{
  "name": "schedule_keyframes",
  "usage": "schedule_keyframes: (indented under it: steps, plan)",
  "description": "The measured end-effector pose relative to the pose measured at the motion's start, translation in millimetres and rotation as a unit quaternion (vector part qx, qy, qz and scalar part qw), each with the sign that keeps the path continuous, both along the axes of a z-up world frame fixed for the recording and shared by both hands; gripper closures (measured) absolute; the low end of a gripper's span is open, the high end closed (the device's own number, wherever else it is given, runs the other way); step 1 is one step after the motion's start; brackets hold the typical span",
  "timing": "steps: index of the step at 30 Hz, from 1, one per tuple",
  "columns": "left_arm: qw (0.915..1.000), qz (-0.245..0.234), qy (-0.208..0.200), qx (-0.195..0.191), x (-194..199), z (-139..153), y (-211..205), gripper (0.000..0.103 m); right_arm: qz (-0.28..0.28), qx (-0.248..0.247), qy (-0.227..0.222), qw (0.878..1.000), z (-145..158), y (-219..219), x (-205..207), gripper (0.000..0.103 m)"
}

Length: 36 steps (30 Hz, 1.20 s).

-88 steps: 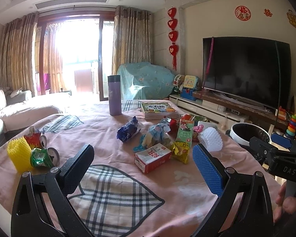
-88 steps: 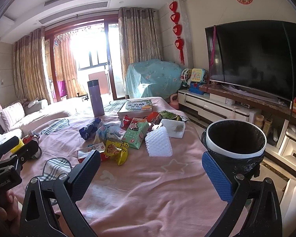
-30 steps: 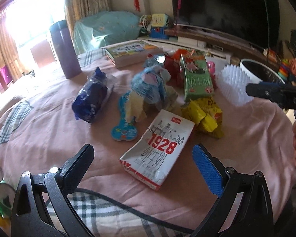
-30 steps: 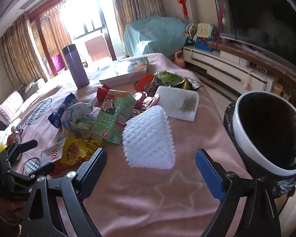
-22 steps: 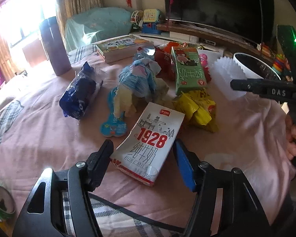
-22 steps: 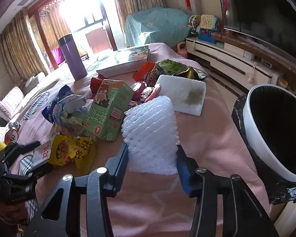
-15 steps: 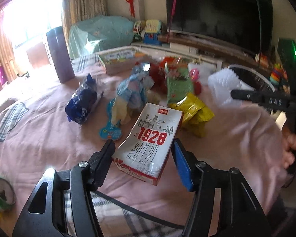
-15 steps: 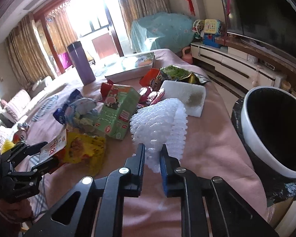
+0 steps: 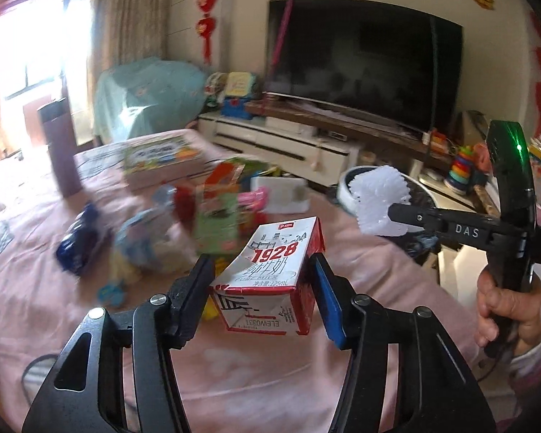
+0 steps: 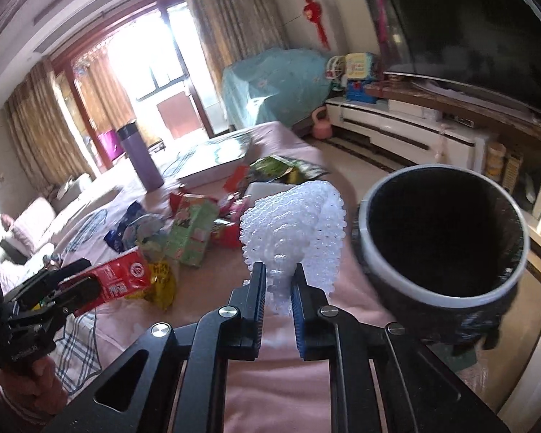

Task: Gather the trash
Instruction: 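Carry the brush and carton to the trash bin and release both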

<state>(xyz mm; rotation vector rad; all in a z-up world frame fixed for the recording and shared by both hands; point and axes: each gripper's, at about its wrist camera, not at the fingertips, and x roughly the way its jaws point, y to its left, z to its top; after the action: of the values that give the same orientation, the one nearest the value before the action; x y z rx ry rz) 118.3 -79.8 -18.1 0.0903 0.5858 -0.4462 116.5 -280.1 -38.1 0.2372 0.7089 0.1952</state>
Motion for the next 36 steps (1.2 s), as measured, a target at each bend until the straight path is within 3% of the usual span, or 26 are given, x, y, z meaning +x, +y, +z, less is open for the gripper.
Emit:
schedule_keyframes:
  steps: [15, 26, 36]
  plan:
    - [0.9975, -0.070, 0.005, -0.004, 31.6, 4.4, -102.0, 0.049, -0.075, 0.000, 0.002, 0.997, -0.2, -87.4, -1.1, 0.089]
    - [0.9953, -0.095, 0.018, 0.011, 75.4, 1.6, -172.3, 0.049, -0.084, 0.004, 0.026, 0.996, -11.0, -134.1, 21.7, 0.089]
    - [0.9937, -0.102, 0.041, 0.022, 100.2, -12.4, -209.2, 0.049, -0.086, 0.005, 0.046, 0.995, -22.7, -156.4, 38.5, 0.086]
